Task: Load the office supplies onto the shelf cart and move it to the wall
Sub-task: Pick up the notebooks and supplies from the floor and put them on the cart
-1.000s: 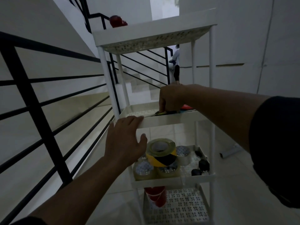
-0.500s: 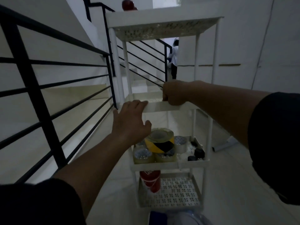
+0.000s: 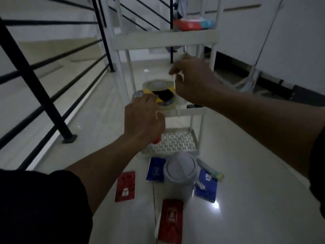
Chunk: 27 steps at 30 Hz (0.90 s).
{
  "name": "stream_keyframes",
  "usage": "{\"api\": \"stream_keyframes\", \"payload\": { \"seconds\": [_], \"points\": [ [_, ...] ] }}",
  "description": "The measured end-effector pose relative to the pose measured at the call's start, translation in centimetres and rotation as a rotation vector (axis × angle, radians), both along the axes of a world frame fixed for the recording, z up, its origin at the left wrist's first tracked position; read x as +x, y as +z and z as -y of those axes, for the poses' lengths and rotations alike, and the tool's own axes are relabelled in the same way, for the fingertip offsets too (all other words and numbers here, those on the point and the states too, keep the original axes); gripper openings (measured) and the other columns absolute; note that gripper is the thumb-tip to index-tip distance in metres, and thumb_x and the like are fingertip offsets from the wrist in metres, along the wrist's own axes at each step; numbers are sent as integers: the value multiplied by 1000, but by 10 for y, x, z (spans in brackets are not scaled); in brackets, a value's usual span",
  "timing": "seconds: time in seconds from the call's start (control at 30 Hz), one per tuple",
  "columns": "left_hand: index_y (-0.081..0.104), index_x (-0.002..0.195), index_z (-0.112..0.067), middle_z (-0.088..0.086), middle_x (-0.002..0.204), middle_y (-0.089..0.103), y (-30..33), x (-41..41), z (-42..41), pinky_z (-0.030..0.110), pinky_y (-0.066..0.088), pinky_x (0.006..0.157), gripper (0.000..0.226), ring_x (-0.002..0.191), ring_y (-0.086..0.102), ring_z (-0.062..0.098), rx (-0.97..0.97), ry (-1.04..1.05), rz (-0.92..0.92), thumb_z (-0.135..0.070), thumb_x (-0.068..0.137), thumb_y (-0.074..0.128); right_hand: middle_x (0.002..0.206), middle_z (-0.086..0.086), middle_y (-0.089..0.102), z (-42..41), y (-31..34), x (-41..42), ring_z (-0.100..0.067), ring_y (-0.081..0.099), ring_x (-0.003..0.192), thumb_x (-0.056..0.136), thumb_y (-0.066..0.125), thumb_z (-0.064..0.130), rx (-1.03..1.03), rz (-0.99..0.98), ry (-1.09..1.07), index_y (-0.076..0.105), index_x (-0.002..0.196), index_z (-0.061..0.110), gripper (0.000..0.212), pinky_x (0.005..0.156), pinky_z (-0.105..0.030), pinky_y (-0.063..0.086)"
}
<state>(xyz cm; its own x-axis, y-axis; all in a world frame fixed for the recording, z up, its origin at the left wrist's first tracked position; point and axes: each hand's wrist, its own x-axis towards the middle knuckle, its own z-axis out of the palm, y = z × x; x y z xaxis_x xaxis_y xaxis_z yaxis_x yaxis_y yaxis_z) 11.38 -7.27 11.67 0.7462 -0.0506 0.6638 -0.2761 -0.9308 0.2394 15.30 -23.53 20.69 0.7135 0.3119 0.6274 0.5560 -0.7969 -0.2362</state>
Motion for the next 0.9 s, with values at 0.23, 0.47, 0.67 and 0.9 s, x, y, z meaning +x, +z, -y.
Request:
{"api": "stream_keyframes", "payload": {
  "seconds": [0.23,0.47,0.67,0.9],
  "points": [
    [63,113,-11,8,107,64,-59,-57,14,42,50,84,32,99,59,26,-162,-27,-254,-20,83,56,106,-8,69,8,-96,-54,-17,62,88,81,55,9,79,-234,-5,71,106,10,29,78,-32,54],
    [64,103,-12,5,99,67,-124,-89,14,42,56,77,24,88,62,20,-207,-67,-438,-21,82,57,106,-8,71,15,-165,-92,-15,65,92,83,57,3,134,-409,1,72,104,9,27,82,-30,56],
    [65,88,-10,3,80,67,-170,-101,8,41,56,62,12,69,62,16,-245,-53,-547,-17,82,58,94,0,69,37,-228,-111,-7,62,77,84,57,5,262,-558,-135,73,98,12,22,67,-14,49],
    [66,102,-9,6,97,68,-218,-111,5,30,52,72,22,86,63,20,-233,-15,-766,-20,83,62,83,3,68,54,-280,-131,3,55,65,83,57,3,233,-722,-196,74,97,11,24,64,-12,44]
  ]
}}
